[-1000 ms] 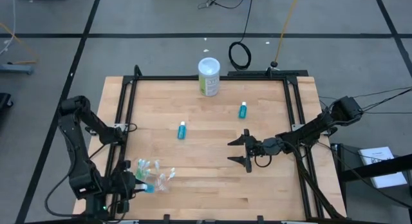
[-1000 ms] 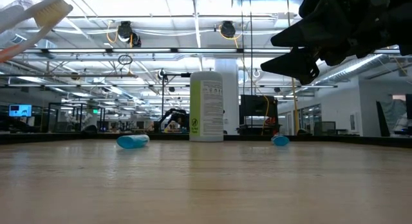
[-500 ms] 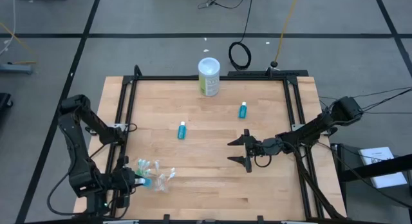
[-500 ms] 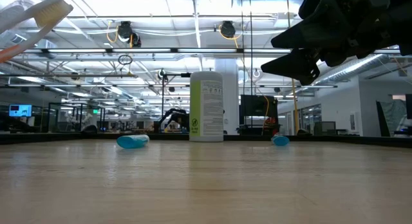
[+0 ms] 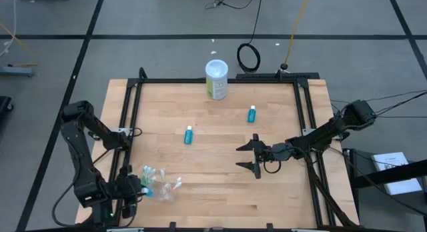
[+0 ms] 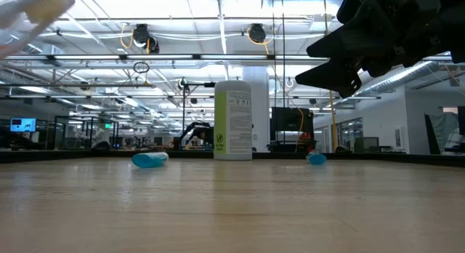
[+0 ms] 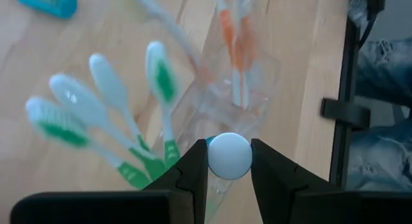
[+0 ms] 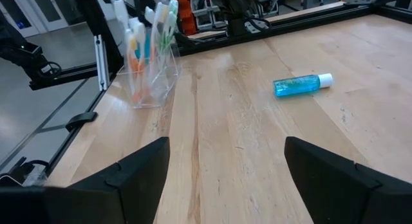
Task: Pick & Place toothbrushing station
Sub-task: Put the blue mouthwash into the transparent organizer
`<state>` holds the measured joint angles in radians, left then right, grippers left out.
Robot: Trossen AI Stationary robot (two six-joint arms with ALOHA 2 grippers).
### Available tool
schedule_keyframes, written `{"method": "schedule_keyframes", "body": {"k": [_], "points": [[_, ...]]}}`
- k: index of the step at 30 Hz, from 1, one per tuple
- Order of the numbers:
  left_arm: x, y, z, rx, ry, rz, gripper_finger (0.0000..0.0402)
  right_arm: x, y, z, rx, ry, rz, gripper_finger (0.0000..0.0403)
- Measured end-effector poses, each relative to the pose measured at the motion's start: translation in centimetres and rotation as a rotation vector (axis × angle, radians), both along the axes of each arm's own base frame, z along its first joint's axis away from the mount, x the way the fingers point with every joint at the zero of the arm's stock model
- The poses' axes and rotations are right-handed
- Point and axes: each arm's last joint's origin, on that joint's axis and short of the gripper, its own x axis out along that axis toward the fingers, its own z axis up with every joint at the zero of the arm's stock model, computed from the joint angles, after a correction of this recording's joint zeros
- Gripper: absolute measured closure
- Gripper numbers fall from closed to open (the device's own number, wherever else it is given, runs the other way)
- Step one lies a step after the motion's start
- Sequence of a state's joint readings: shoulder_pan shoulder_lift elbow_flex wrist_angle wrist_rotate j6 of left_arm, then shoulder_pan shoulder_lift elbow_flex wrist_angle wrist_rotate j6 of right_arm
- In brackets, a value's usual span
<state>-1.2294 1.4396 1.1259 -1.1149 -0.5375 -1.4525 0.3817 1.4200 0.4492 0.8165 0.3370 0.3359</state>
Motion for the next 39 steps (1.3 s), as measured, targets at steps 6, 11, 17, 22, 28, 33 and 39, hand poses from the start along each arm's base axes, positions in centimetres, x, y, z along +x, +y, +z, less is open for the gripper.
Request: {"method": "schedule_keyframes", "body": {"k": [6,11,17,22,28,33,39], "points": [[0.1,-0.1,-0.3,-0.030,0.046,0.038,0.0308,0.0,0.0,0.0,-0.001,0.003,0.000,0.0105],[0.7,0.1,-0.3,-0.034,0.046,0.068,0.0308,0.0,0.0,-0.1,-0.006,0.006,0.001,0.0105],[1.3,0.8,-1.8,-0.023,0.078,0.093,0.0308,0.0,0.0,-0.1,-0.009,0.006,0.001,0.0105],[1.3,0.8,-3.5,-0.036,0.059,0.074,0.0308,0.0,0.0,-0.1,-0.010,0.008,0.001,0.0105],[1.2,1.0,-4.8,-0.052,0.050,0.072,0.0308,-0.1,0.0,-0.3,-0.018,0.032,0.001,0.0105],[1.2,1.1,-5.0,-0.056,0.038,0.107,0.0278,-0.1,0.0,-0.4,-0.020,0.039,0.000,0.0105],[1.2,1.2,-5.0,-0.062,0.031,0.129,0.0194,-0.1,0.0,-0.4,-0.019,0.040,0.000,0.0105]]}}
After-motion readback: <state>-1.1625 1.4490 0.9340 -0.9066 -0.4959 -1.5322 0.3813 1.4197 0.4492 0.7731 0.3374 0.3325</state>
